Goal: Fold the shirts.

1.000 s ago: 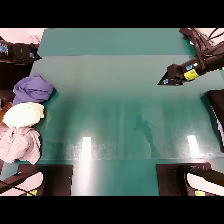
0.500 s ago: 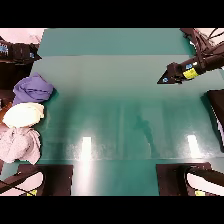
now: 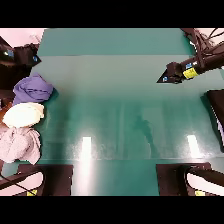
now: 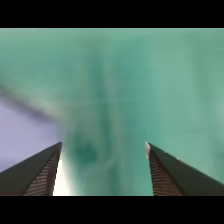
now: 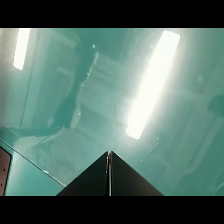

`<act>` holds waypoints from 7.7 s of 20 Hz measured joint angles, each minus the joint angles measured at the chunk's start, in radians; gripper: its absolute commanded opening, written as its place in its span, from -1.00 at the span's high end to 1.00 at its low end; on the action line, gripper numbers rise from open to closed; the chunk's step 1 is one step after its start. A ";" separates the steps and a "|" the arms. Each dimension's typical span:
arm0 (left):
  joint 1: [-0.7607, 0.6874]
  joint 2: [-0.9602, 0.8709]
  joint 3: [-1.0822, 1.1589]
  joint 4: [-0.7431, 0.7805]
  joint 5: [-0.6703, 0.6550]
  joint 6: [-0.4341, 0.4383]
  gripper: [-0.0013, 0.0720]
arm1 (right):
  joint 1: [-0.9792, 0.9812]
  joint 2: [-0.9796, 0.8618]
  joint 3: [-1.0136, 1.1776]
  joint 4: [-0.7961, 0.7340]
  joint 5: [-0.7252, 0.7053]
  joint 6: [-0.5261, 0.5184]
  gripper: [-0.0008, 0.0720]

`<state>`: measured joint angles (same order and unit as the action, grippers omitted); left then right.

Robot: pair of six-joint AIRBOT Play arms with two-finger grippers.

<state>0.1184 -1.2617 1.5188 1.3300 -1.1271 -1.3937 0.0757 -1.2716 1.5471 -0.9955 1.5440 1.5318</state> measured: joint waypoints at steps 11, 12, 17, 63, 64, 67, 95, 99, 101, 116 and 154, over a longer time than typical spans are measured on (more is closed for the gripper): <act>0.000 -0.325 -0.134 0.257 0.174 -0.116 -0.18 | 0.028 0.000 0.000 0.000 0.000 0.000 0.92; 0.000 -0.333 -0.133 0.261 0.184 -0.117 0.61 | 0.029 0.000 0.000 0.000 0.000 0.000 0.92; 0.000 -0.344 -0.100 0.268 0.169 -0.117 0.89 | 0.029 0.000 0.000 -0.001 -0.008 0.000 0.92; -0.212 0.158 -0.750 -0.136 -0.161 0.142 -0.80 | -0.141 0.301 0.001 0.001 -0.240 0.005 0.92; -0.212 0.161 -0.777 -0.135 -0.145 0.142 -0.79 | -0.141 0.290 0.001 0.001 -0.228 0.005 0.92; -0.212 0.165 -0.844 -0.137 -0.105 0.143 -0.79 | -0.140 0.264 0.001 0.005 -0.205 0.005 0.92; -0.212 0.169 -0.446 -0.163 -0.242 0.136 0.88 | 0.317 -0.267 -0.306 0.204 -0.497 -0.119 0.64; -0.212 0.169 -0.441 -0.163 -0.243 0.136 0.89 | 0.326 -0.290 -0.290 0.210 -0.530 -0.134 0.93; -0.212 0.169 -0.414 -0.157 -0.250 0.136 0.89 | 0.308 -0.273 -0.250 0.196 -0.515 -0.143 0.93; -0.212 0.217 0.546 -0.188 -0.362 0.058 0.89 | -0.070 0.311 0.288 -0.174 -0.215 -0.042 0.93; -0.316 -0.093 -0.221 -0.045 -0.251 -0.062 -0.52 | -0.079 -0.180 0.219 -0.281 -0.169 0.008 -0.41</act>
<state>-0.1978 -1.3548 1.2976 1.2850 -1.3785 -1.4555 -0.0029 -1.4517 1.7660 -1.2766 1.3754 1.5398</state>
